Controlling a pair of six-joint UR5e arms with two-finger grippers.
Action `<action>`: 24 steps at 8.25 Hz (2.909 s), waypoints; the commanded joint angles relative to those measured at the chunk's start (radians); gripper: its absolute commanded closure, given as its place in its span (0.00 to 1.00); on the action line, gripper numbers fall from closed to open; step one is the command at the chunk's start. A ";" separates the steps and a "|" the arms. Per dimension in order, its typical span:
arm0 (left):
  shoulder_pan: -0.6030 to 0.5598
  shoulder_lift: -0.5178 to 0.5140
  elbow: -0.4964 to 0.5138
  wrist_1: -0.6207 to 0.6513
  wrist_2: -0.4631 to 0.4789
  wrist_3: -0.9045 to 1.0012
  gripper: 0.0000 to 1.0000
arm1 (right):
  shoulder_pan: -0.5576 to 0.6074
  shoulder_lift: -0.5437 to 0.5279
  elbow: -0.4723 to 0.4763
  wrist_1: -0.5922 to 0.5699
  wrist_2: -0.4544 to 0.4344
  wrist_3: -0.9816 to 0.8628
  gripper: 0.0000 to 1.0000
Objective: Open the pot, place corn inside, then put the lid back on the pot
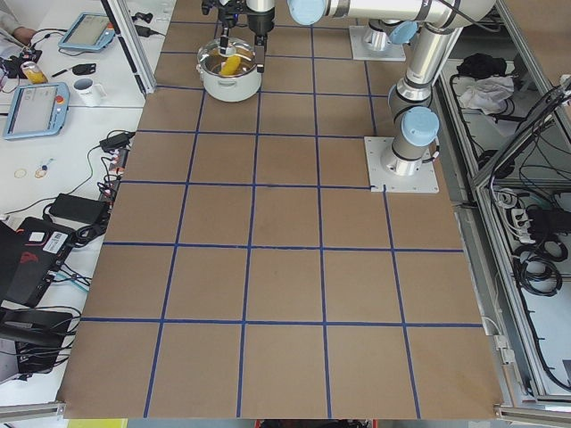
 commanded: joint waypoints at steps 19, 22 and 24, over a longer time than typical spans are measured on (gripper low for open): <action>0.003 -0.002 0.000 0.002 -0.003 0.058 0.00 | -0.030 -0.076 0.001 0.037 0.002 -0.053 0.00; 0.003 -0.002 0.000 0.002 -0.002 0.056 0.00 | -0.163 -0.360 0.116 0.230 0.029 -0.155 0.00; 0.003 -0.002 0.000 0.002 0.003 0.055 0.00 | -0.226 -0.551 0.193 0.433 0.031 -0.194 0.00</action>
